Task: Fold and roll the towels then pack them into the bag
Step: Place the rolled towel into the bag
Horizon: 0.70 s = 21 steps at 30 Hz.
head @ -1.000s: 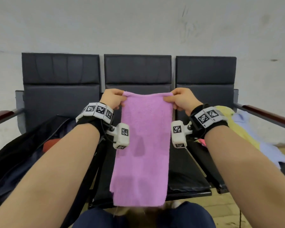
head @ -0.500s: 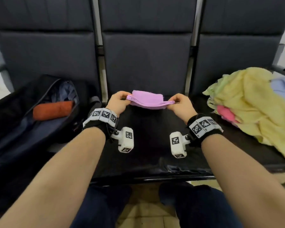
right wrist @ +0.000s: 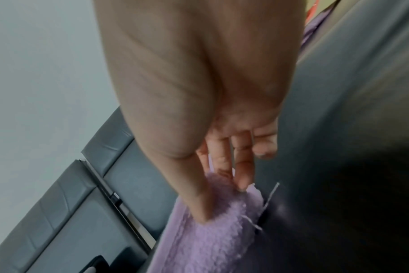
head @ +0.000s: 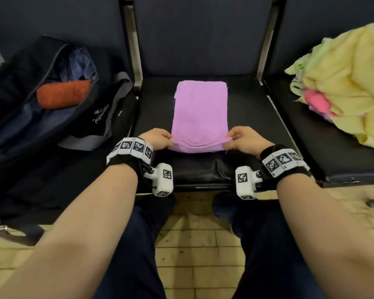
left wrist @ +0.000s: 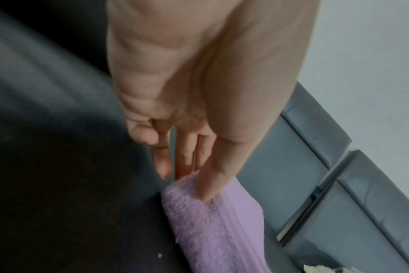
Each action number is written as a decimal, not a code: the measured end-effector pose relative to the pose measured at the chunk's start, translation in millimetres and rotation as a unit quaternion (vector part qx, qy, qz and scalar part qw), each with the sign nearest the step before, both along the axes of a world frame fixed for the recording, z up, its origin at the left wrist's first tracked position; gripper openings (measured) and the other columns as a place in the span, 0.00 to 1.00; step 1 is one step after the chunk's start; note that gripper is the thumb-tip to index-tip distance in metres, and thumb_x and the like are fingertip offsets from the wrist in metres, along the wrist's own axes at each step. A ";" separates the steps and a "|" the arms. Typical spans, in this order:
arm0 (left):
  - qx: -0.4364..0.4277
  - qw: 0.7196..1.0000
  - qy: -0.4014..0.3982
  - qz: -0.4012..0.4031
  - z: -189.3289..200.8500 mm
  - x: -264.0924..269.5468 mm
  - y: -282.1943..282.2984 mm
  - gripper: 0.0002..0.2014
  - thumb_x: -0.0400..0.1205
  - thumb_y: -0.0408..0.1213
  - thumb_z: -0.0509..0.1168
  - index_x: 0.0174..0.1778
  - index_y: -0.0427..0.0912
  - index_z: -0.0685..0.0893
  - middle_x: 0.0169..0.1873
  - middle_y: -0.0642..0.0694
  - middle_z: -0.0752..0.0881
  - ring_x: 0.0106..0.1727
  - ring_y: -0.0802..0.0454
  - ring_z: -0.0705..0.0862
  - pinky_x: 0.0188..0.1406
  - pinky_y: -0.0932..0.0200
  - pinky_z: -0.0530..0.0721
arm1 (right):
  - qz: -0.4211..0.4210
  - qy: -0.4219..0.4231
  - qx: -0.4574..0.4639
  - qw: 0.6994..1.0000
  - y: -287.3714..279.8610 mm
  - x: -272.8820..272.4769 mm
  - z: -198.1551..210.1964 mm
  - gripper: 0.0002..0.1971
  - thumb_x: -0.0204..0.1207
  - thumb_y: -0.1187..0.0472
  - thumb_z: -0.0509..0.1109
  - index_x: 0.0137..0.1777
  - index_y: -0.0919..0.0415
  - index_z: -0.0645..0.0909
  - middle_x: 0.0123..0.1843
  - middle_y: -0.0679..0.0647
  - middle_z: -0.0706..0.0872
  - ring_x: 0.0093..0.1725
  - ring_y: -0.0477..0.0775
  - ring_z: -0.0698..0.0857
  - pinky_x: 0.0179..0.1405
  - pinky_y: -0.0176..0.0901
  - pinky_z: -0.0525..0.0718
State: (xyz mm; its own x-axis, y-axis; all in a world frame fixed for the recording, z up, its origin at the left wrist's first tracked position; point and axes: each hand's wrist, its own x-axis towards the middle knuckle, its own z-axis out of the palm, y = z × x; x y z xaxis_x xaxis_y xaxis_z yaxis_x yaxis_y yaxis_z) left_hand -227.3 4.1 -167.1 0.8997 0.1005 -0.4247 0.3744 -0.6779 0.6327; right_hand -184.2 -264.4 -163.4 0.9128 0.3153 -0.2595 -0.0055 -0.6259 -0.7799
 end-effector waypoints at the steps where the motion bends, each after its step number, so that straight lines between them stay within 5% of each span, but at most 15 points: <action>1: 0.012 1.000 0.009 -0.008 0.1 -4.0 -0.7 0.12 0.79 0.37 0.69 0.59 0.44 0.84 0.40 0.49 0.81 0.40 0.55 0.77 0.32 0.66 0.74 | -0.006 -0.004 0.011 1.000 -0.5 -3.4 -3.5 0.12 0.70 0.73 0.77 0.37 0.59 0.78 0.33 0.53 0.82 0.32 0.47 0.79 0.34 0.31 0.76; 5: 0.012 0.999 0.003 -0.031 1.1 -11.6 2.3 0.14 0.82 0.47 0.67 0.59 0.44 0.83 0.44 0.51 0.80 0.46 0.56 0.76 0.40 0.64 0.72 | -0.038 -0.016 0.028 0.999 -5.5 -10.9 -13.8 0.05 0.74 0.67 0.76 0.42 0.61 0.81 0.33 0.52 0.81 0.33 0.46 0.77 0.42 0.37 0.75; 9: -0.032 0.999 -0.033 0.019 -2.8 -13.0 -0.5 0.10 0.82 0.44 0.67 0.55 0.44 0.83 0.34 0.52 0.80 0.34 0.59 0.76 0.24 0.76 0.70 | -0.051 -0.005 0.013 0.999 -7.3 -11.2 -19.2 0.07 0.75 0.64 0.75 0.37 0.59 0.80 0.35 0.54 0.81 0.35 0.49 0.78 0.42 0.40 0.76; 12: -0.072 0.993 -0.066 0.062 -7.0 -13.0 -5.2 0.09 0.79 0.38 0.71 0.54 0.43 0.84 0.35 0.52 0.81 0.29 0.58 0.77 0.17 0.79 0.69 | -0.057 -0.020 0.005 0.998 -7.9 -12.5 -19.6 0.08 0.74 0.67 0.73 0.38 0.55 0.79 0.32 0.52 0.80 0.31 0.48 0.78 0.38 0.38 0.77; 15: -0.084 0.992 -0.074 0.062 -10.2 -13.2 -6.9 0.08 0.77 0.37 0.73 0.50 0.41 0.86 0.41 0.48 0.85 0.29 0.55 0.78 0.22 0.78 0.74 | -0.061 -0.038 -0.016 0.997 -6.2 -15.0 -20.2 0.10 0.77 0.67 0.68 0.38 0.52 0.77 0.31 0.51 0.79 0.27 0.49 0.76 0.35 0.39 0.77; 18: -0.087 0.991 -0.073 0.066 -12.6 -14.5 -9.8 0.06 0.77 0.35 0.73 0.49 0.40 0.87 0.37 0.51 0.84 0.31 0.55 0.79 0.27 0.77 0.76 | -0.065 -0.055 -0.056 0.995 -4.4 -16.8 -20.5 0.07 0.78 0.65 0.67 0.38 0.56 0.78 0.34 0.52 0.80 0.30 0.51 0.77 0.42 0.43 0.76; 21: -0.068 0.990 -0.096 0.076 -14.9 -15.8 -12.1 0.02 0.74 0.35 0.75 0.40 0.45 0.89 0.36 0.54 0.85 0.43 0.56 0.82 0.45 0.67 0.77 | -0.072 -0.077 -0.097 0.990 -2.1 -20.9 -18.1 0.05 0.78 0.64 0.65 0.46 0.64 0.81 0.40 0.55 0.82 0.40 0.55 0.79 0.43 0.40 0.72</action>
